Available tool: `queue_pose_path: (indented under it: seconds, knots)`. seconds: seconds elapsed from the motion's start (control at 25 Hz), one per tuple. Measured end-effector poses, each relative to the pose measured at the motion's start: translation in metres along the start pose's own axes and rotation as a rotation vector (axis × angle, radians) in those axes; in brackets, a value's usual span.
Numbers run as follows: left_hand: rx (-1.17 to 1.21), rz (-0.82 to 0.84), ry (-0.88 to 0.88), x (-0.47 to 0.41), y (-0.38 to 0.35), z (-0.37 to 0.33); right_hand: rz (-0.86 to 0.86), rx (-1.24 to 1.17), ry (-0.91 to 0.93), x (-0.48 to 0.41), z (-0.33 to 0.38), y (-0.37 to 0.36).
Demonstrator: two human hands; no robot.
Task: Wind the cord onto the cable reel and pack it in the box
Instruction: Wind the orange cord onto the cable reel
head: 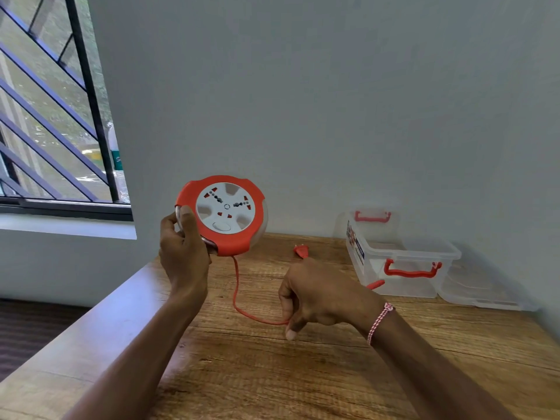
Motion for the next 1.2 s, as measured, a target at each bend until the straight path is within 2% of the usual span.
queue_pose_path:
  seconds: [0.2, 0.32, 0.48, 0.6, 0.68, 0.8, 0.88, 1.0, 1.04, 1.12, 1.2]
  knots:
    - [0.024, -0.091, 0.025, -0.006, 0.013, 0.002, 0.066, -0.096, -0.136, 0.004, -0.029, -0.009]
    - [0.02, -0.097, 0.033, -0.007, 0.015, 0.003, 0.092, -0.335, -0.183, 0.009, -0.044, -0.013]
    - [0.035, -0.05, 0.04, -0.005, 0.008, 0.005, 0.008, -0.555, -0.211, 0.008, -0.053, -0.014]
    - [0.067, 0.004, 0.042, -0.002, 0.001, 0.007, -0.07, -0.556, -0.239, 0.002, -0.053, -0.021]
    - [0.097, 0.048, 0.049, 0.001, -0.005, 0.007, -0.13, -0.494, -0.229, -0.004, -0.05, -0.023]
    - [0.121, 0.12, 0.046, 0.008, -0.015, 0.007, -0.269, -0.27, -0.22, -0.006, -0.05, -0.005]
    - [0.118, 0.168, 0.034, 0.013, -0.022, 0.005, -0.474, -0.126, -0.218, 0.004, -0.05, 0.024]
    - [0.12, 0.253, 0.005, 0.021, -0.033, -0.001, -0.892, 0.014, -0.134, 0.038, -0.036, 0.072]
    - [0.12, 0.278, -0.011, 0.023, -0.036, -0.004, -0.961, 0.059, -0.09, 0.045, -0.027, 0.081]
    - [0.126, 0.324, -0.064, 0.03, -0.041, -0.015, -0.961, 0.221, -0.011, 0.045, -0.009, 0.083]
    - [0.104, 0.383, -0.152, 0.04, -0.046, -0.029, -0.864, 0.404, -0.003, 0.036, 0.002, 0.075]
Point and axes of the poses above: each hand's wrist, its own x-axis away from the middle knuckle, its own y-axis out of the back of the hand, z = x × y, the point moved 10 cm from there along -x, towards the middle knuckle, and after that the axes turned 7 degrees about x, right-handed, at the moved point
